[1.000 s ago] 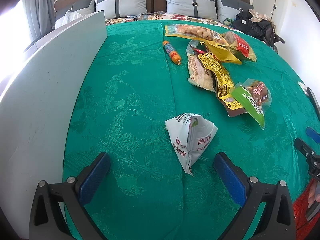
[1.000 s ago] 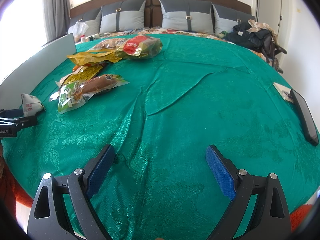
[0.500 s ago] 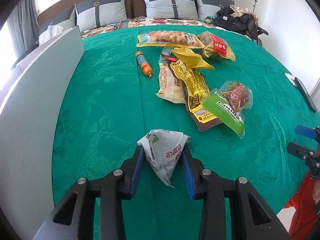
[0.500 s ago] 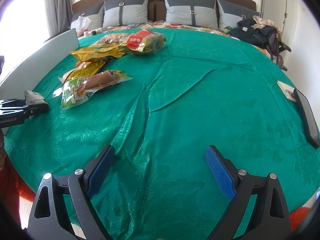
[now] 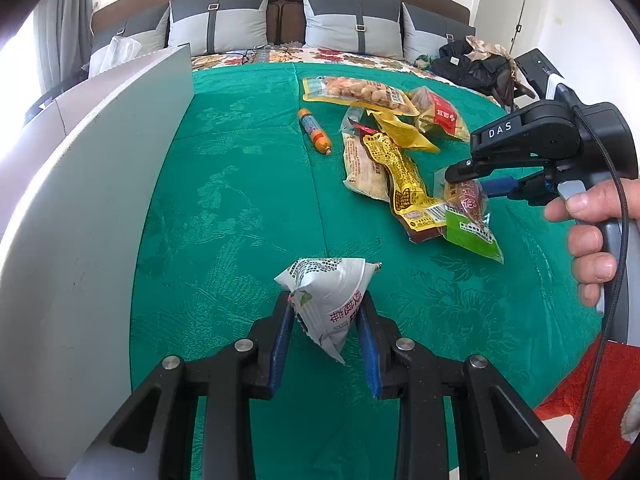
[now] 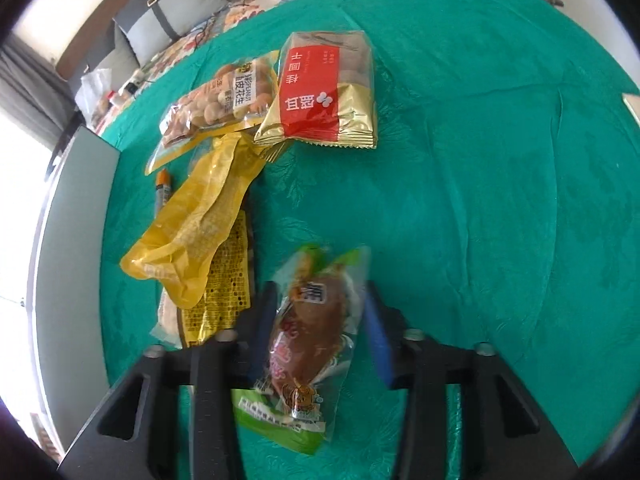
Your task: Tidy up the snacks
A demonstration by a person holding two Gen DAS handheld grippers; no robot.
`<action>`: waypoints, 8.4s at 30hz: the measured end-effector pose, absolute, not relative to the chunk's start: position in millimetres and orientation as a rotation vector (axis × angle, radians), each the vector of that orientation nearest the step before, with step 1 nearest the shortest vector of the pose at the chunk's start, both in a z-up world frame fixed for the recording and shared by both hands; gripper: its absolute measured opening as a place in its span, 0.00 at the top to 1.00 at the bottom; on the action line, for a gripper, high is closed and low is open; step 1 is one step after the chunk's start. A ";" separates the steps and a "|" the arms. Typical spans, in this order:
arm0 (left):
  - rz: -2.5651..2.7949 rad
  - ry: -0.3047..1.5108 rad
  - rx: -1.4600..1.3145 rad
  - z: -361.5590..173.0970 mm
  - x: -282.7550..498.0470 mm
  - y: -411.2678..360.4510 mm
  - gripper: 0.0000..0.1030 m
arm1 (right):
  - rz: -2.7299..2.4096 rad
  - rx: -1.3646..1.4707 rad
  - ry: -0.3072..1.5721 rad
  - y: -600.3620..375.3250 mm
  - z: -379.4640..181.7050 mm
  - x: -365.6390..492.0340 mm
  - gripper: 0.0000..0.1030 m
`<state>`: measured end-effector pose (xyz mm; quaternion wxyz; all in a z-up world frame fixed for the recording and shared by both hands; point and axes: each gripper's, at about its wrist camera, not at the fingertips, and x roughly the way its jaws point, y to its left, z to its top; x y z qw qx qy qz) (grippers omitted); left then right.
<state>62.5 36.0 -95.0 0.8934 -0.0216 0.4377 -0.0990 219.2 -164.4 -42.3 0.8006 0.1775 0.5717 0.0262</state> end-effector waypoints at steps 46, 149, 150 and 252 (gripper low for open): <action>0.343 0.910 -0.227 -2.7 6.6 311.4 0.17 | 0.829 0.312 1.118 81.8 95.2 168.2 0.42; 0.018 0.911 -0.010 -113.8 53.5 13.6 0.00 | 0.046 0.003 0.911 -271.1 -58.8 105.6 0.16; 0.019 0.912 -0.011 -113.6 54.0 13.5 0.00 | 0.046 0.003 0.911 -271.0 -58.9 105.5 0.16; 0.052 0.970 -0.038 -118.1 145.0 43.1 0.00 | 0.039 0.002 0.906 -271.3 -56.3 102.2 0.16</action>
